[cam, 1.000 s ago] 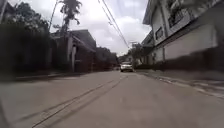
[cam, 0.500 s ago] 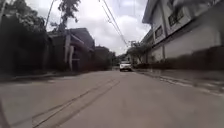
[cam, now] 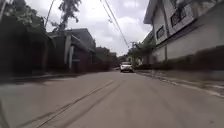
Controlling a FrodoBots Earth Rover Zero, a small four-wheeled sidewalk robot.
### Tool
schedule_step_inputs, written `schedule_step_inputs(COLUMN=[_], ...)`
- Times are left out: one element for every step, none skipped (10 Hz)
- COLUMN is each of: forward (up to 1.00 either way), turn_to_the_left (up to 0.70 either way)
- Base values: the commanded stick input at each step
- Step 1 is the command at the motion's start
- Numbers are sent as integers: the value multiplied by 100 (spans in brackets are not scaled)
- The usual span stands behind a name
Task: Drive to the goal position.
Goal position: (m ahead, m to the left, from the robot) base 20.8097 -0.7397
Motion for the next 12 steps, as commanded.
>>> schedule_step_inputs(forward=[50,50,50,50,50,50,50,50,50,50,50,50], turn_to_the_left=[-3,-34,-45,-41,-1,0,0,0,0,0,0,-16])
